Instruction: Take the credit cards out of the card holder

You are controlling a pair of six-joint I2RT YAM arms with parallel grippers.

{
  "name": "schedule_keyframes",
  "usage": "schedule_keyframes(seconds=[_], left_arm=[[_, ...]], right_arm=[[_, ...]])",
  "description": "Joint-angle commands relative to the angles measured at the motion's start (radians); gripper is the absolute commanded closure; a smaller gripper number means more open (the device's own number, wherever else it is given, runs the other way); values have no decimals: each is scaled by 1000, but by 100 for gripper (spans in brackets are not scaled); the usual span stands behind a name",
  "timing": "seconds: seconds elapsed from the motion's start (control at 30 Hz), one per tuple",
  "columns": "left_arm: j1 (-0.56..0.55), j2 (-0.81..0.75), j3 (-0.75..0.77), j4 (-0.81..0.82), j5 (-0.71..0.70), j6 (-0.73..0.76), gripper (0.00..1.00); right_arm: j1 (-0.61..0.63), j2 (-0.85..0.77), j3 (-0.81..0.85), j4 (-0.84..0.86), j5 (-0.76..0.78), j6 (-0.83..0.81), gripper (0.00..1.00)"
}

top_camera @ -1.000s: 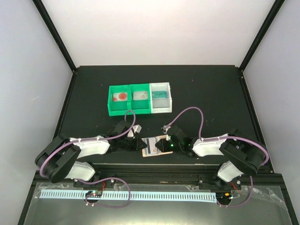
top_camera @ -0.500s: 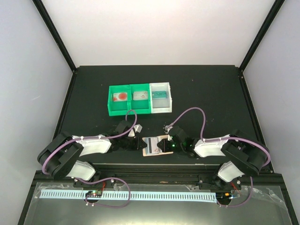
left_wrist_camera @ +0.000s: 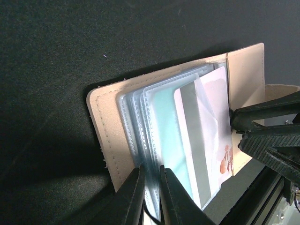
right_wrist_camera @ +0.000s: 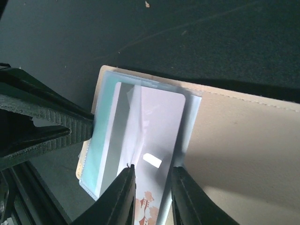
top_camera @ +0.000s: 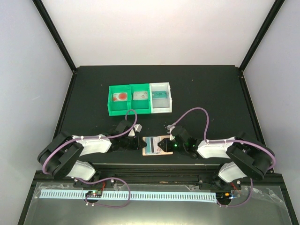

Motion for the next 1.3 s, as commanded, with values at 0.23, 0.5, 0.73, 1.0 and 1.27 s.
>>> schedule_keyframes(seconds=[0.23,0.5,0.73,1.0,1.27], left_arm=[[3,-12,1,-55,-38,5,87],[3,2,0,-46,-37,3,87],[2,4,0,-59,-54,9,85],[3,4,4,-78,-68,15,85],[3,-49,36,-118,-54,7,82]], right_arm=[[-19,74,-5,93,-52,29,77],[-35,98,-25,145,-83,51,82],[-71,91,-68,196,-98,76,98],[-110,30,-111,186,-110,71,99],[-131,-80,-122,100,-115,63,99]])
